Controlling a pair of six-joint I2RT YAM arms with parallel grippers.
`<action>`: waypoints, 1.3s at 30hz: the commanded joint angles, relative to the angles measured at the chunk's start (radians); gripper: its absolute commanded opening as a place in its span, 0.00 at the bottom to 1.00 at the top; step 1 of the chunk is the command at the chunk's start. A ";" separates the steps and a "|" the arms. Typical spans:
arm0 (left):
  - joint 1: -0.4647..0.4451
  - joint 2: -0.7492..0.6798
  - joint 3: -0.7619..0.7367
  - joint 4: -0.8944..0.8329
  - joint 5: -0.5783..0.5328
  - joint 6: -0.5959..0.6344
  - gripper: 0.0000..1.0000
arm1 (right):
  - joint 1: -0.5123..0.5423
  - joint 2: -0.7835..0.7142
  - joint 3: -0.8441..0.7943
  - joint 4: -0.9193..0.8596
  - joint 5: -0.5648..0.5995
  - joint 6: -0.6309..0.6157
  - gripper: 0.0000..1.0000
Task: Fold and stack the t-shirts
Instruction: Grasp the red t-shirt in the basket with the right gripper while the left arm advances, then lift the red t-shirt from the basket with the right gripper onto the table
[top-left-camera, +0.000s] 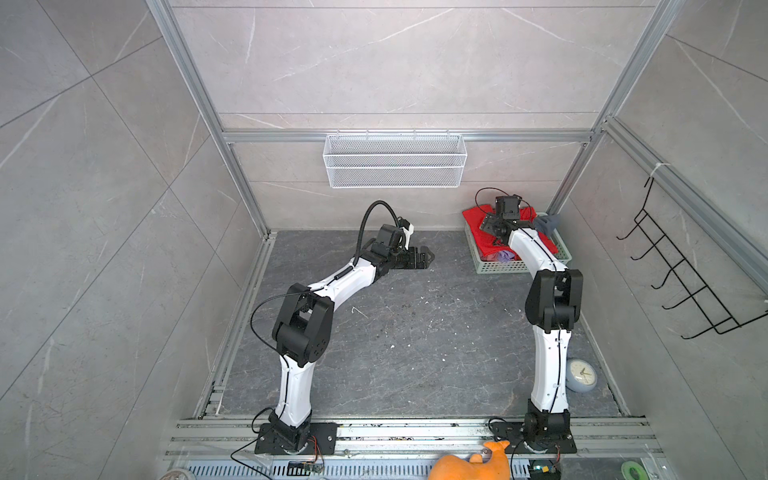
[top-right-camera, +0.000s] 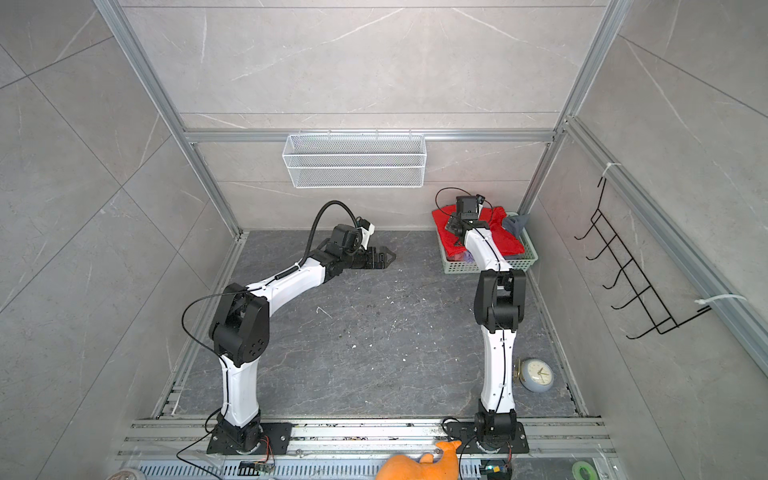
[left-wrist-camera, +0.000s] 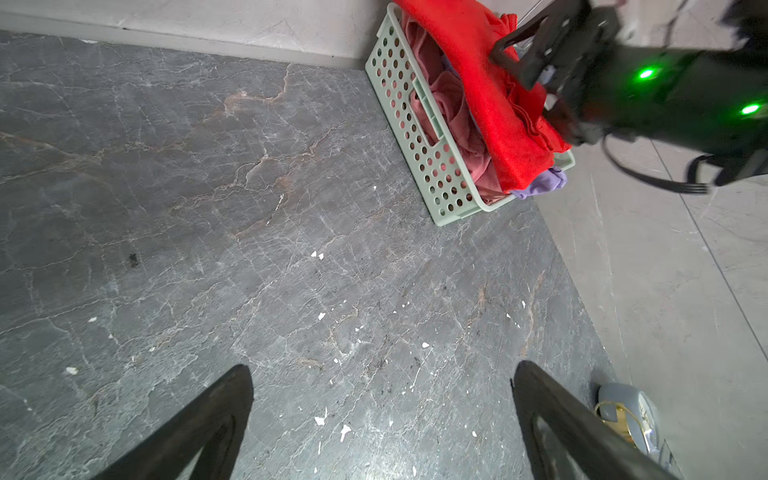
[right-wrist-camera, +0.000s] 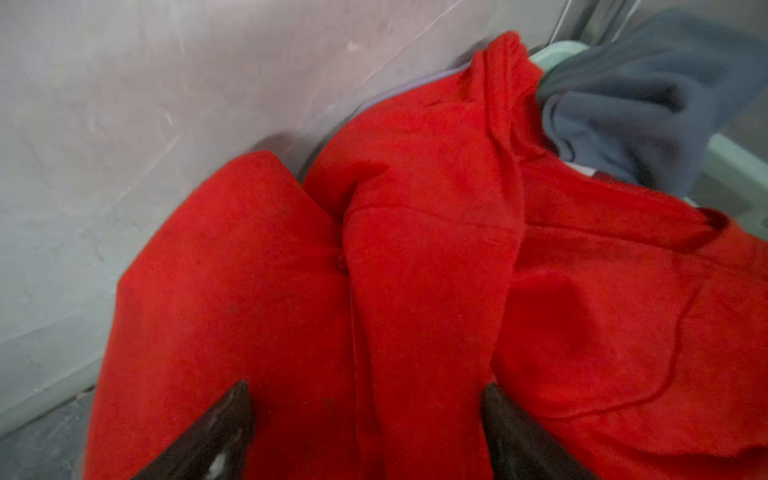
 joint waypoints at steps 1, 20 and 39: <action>-0.002 0.009 0.034 0.012 0.030 -0.014 0.99 | -0.016 0.044 0.051 -0.043 -0.084 0.065 0.59; -0.002 -0.128 -0.115 0.066 0.070 -0.057 0.96 | -0.020 -0.212 -0.061 -0.031 -0.057 -0.054 0.00; -0.004 -0.247 -0.217 0.027 0.048 -0.050 0.96 | -0.023 -0.135 -0.080 -0.050 -0.220 0.007 0.31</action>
